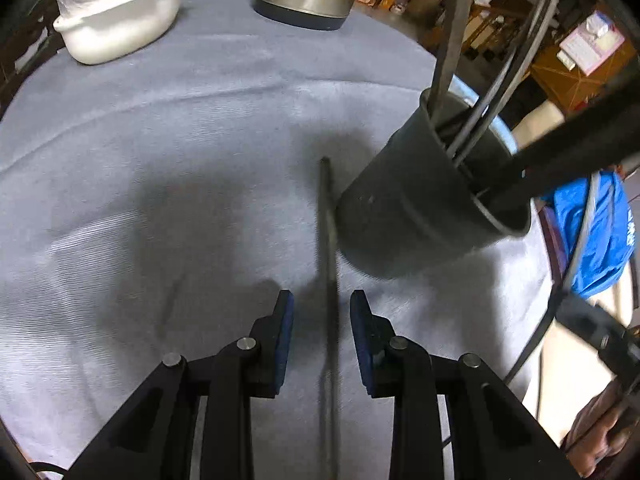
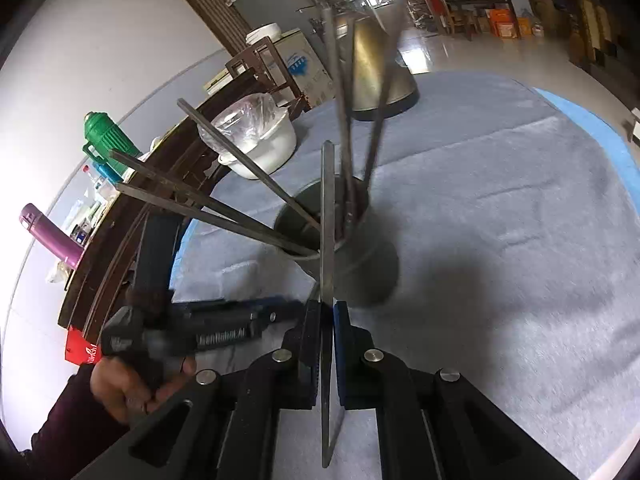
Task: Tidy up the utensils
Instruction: 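Carry both held chopsticks upright over the rim of the grey cup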
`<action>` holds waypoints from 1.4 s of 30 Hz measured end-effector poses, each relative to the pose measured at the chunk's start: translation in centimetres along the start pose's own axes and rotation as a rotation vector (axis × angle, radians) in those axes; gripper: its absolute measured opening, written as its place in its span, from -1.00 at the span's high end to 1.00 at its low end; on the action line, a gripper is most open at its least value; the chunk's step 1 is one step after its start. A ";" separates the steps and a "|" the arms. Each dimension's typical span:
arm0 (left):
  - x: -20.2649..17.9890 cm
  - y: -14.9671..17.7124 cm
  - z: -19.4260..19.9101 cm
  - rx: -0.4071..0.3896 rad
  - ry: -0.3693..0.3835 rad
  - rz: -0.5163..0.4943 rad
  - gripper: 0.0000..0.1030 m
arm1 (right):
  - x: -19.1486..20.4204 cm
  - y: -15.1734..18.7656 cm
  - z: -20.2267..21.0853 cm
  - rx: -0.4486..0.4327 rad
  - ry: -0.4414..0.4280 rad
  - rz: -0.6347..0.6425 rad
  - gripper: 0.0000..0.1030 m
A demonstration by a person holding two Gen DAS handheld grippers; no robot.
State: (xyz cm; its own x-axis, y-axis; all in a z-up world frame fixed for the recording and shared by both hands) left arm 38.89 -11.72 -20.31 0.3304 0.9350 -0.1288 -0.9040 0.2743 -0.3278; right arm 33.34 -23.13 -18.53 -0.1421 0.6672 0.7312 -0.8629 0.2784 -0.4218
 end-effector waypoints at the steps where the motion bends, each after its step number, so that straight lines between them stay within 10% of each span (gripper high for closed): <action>1: -0.2 0.0 -0.1 -0.004 0.003 -0.001 0.43 | -0.3 0.3 0.4 -0.002 -0.005 -0.012 0.87; 6: -0.8 0.8 -0.4 -0.057 -0.018 -0.031 0.43 | -1.6 1.3 1.9 -0.016 -0.008 -0.062 0.87; 10: -0.1 1.1 -0.5 -0.081 -0.047 -0.009 0.88 | -2.8 2.3 1.9 -0.005 -0.001 -0.104 0.87; 26: 5.9 10.1 3.8 -0.039 -0.071 0.177 0.88 | -2.7 7.9 -4.5 0.281 0.140 -0.112 0.82; 29: 6.1 10.4 4.4 0.000 -0.041 0.169 0.63 | -2.9 7.4 -4.9 0.302 0.160 -0.124 0.82; 31: 6.4 10.4 5.2 -0.017 -0.066 0.165 0.02 | -3.1 6.7 -5.0 0.292 0.172 -0.126 0.82; 38: 6.8 7.7 4.8 -0.029 -0.106 0.131 -0.01 | -3.7 4.7 -6.8 0.280 0.229 -0.103 0.73; 42: 5.3 7.0 4.1 -0.040 -0.141 0.060 0.55 | -3.5 4.2 -7.5 0.277 0.250 -0.059 0.81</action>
State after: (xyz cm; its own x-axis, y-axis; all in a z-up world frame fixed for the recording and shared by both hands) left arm 33.22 -3.95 -19.42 0.2324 0.9725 -0.0170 -0.9086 0.2108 -0.3604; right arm 33.84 -19.10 -26.86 0.0047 0.8132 0.5820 -0.9694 0.1465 -0.1968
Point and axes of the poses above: each gripper's, at about its wrist camera, not at the fingertips, and z roughly against the way its jaws point, x to its left, y to its underside, the point moved 6 cm from there along -z, roughly the way its jaws point, and after that the axes turned 14 degrees about -y, right-handed, at the moved point
